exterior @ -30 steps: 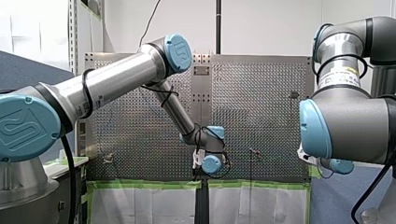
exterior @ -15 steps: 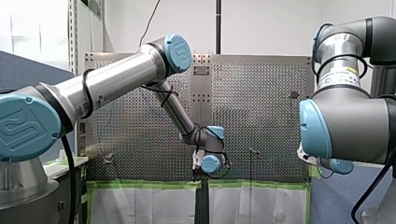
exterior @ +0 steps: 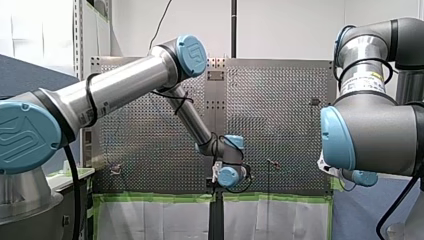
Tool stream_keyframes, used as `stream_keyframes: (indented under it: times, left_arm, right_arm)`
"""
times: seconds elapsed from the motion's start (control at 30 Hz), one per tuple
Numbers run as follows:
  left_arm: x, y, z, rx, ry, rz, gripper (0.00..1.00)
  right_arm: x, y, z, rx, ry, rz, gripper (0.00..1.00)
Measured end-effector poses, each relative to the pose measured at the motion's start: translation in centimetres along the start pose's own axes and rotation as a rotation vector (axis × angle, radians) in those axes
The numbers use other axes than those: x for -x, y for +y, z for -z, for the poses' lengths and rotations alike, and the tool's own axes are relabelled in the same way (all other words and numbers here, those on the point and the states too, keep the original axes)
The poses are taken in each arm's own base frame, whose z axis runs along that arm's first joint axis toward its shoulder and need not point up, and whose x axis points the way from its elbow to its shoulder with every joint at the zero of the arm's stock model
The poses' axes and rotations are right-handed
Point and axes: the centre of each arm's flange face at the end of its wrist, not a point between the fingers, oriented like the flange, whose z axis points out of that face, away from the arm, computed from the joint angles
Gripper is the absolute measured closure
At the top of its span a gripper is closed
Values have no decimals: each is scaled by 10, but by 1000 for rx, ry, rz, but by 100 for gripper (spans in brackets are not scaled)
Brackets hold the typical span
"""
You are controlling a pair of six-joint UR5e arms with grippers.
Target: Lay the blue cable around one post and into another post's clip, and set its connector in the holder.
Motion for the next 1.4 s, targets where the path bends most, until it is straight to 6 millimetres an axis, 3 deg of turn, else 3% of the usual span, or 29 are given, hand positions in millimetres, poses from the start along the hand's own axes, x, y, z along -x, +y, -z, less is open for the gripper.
stream_keyframes:
  times: [0.5,1.2,1.4]
  left_arm:
    - [4,-38,17,-99,-19,-8,0]
    - [61,-64,-3,-92,-54,4,0]
    - [63,-61,-3,-59,-16,-3,0]
  right_arm:
    - [6,-6,-1,9,-2,-4,100]
    - [8,-10,-2,2,-7,-6,100]
    - [7,-10,-2,0,-7,-6,100]
